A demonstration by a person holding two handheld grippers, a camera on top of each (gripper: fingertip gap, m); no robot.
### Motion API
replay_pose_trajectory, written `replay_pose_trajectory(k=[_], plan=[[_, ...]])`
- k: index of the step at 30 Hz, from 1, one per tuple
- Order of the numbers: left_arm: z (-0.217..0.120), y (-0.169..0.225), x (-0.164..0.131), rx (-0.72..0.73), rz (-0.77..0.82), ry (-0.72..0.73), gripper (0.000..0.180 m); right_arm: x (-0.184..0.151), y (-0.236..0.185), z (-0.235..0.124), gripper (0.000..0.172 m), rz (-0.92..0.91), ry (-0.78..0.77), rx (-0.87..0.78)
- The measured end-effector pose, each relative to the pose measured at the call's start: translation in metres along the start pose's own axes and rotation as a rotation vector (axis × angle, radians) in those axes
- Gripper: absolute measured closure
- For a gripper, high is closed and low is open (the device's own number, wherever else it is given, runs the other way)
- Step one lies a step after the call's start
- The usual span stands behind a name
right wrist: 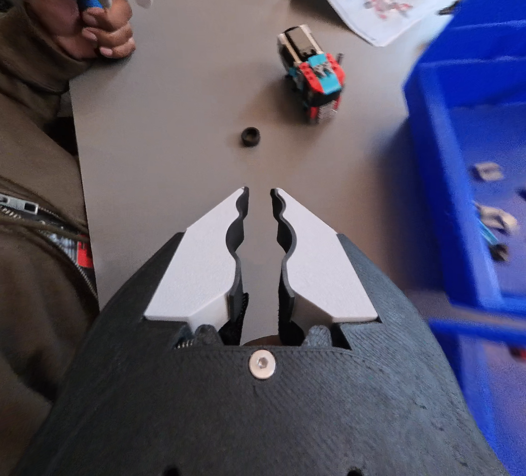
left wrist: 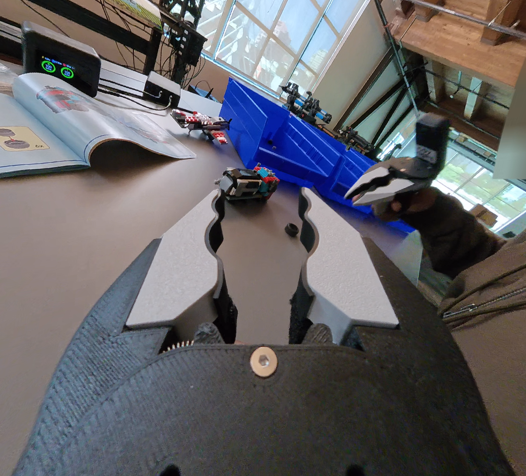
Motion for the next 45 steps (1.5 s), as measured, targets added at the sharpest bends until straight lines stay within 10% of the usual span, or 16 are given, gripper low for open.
replay_pose_trajectory(k=[8,16,25,35,45], plan=[[0.024,-0.003,-0.010,0.033,0.013,-0.155,0.128,-0.052,0.051,-0.173,0.155,-0.010,-0.045,-0.428],[0.048,-0.006,-0.021,0.091,0.084,-0.306,0.127,-0.164,0.186,-0.337,0.155,0.120,-0.495,-0.805],[0.052,-0.009,-0.024,0.170,0.099,-0.345,0.128,-0.232,0.217,-0.309,0.157,0.070,-0.825,-0.321],[0.056,-0.012,-0.027,0.185,0.088,-0.380,0.128,-0.261,0.209,-0.285,0.147,-0.009,-1.039,-0.240],[0.052,-0.009,-0.023,0.151,0.085,-0.331,0.129,-0.215,0.195,-0.308,0.147,0.002,-0.765,-0.377]])
Point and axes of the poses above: each gripper's, where its closed fingertips meet, z out along the fingers, x out of its top, y = z × x across the jaws, the point moved 7 cm from there along -z, back along the fingers, and after that the axes turned 6 degrees about -x, right-handed, at the moved point
